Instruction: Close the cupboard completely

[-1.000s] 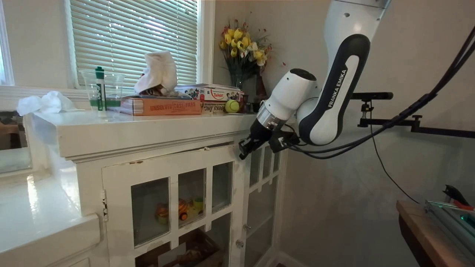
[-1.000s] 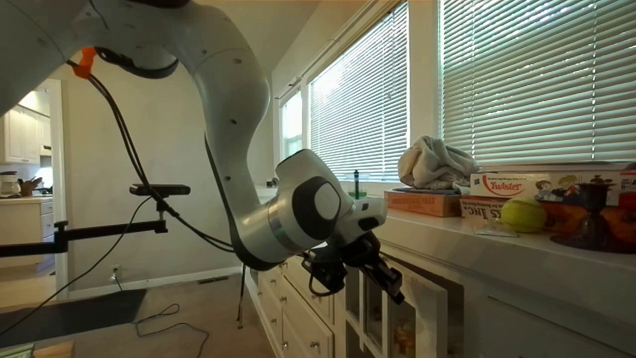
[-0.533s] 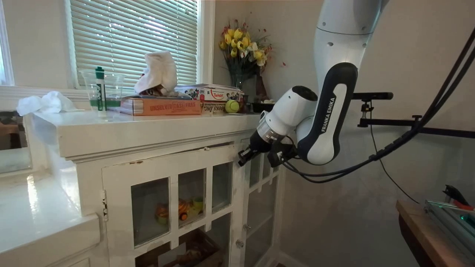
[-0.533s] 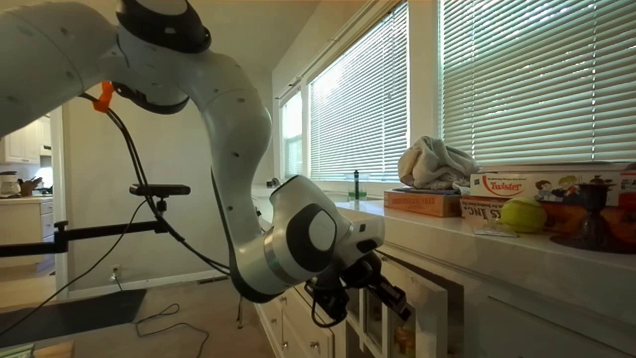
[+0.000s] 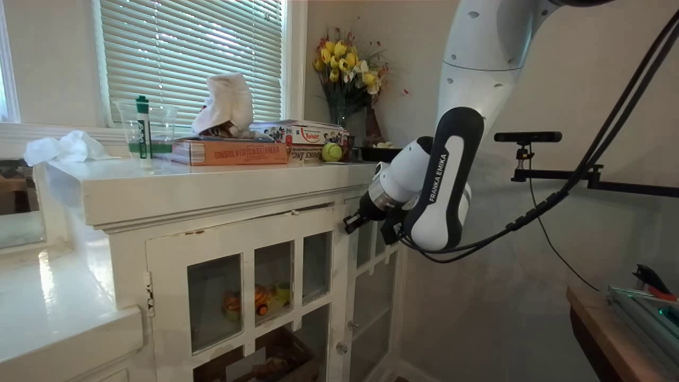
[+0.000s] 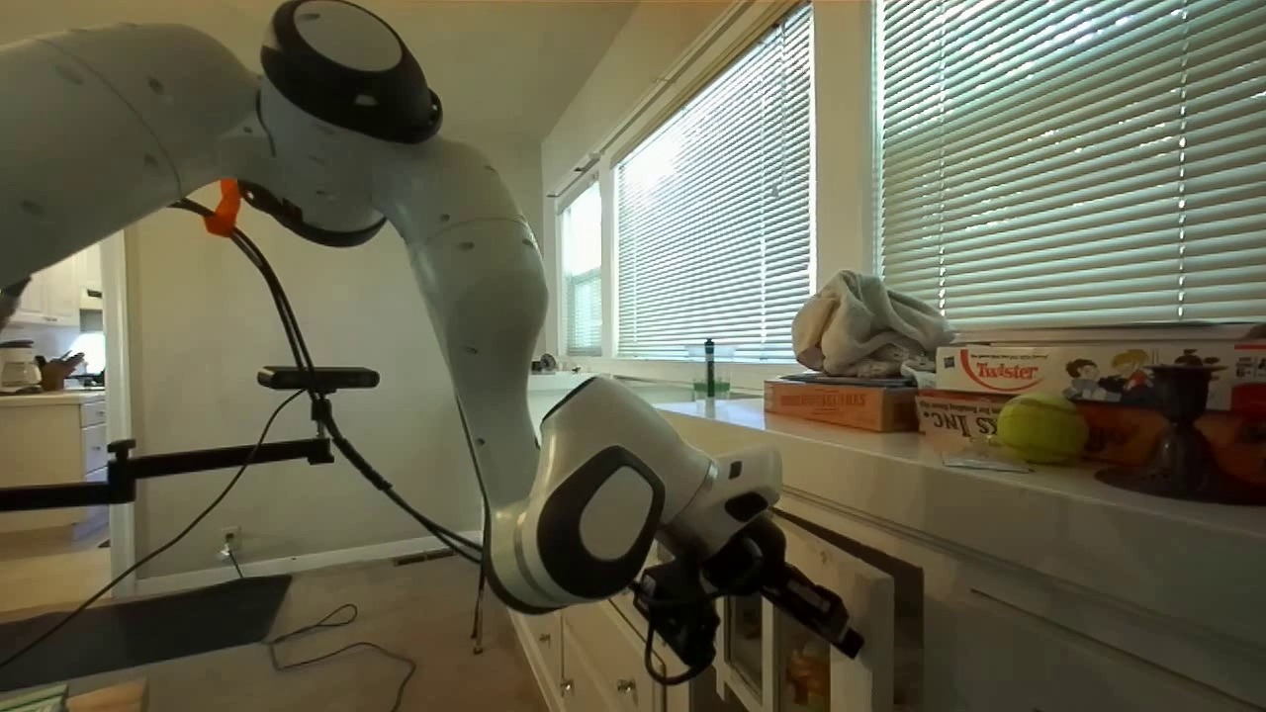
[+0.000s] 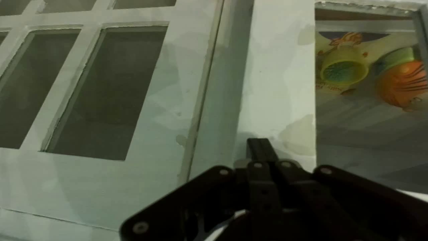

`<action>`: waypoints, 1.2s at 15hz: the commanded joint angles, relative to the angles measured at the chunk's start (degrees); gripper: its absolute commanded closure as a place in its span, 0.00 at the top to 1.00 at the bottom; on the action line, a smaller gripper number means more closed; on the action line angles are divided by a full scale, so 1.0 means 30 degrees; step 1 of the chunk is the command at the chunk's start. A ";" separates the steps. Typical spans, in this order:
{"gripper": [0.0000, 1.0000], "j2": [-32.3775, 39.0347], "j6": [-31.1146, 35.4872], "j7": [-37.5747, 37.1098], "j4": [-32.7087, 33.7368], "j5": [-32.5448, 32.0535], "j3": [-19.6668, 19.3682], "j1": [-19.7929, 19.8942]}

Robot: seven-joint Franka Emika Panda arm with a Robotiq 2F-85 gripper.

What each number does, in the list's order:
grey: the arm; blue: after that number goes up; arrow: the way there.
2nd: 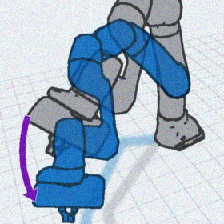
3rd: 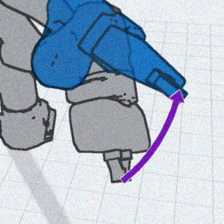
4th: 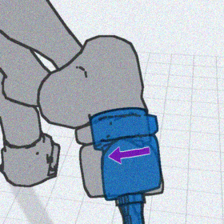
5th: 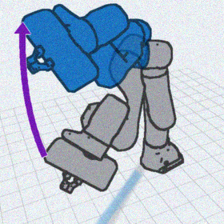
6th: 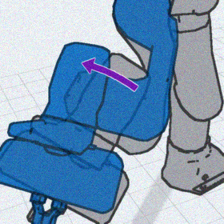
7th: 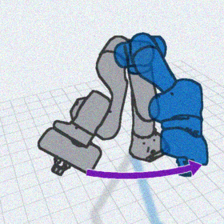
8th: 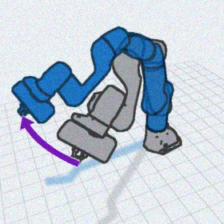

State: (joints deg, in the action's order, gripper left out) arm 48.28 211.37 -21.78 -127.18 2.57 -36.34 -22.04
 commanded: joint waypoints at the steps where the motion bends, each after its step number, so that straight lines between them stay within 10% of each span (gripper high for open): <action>1: 0.00 0.0438 -0.0279 0.4051 0.1820 0.3322 0.2302 0.2200; 18: 0.00 0.1438 -0.2834 0.6931 0.6078 0.5057 0.4160 0.4071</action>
State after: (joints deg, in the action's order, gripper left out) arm 50.66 205.30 -3.61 -113.76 15.94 -25.01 -10.96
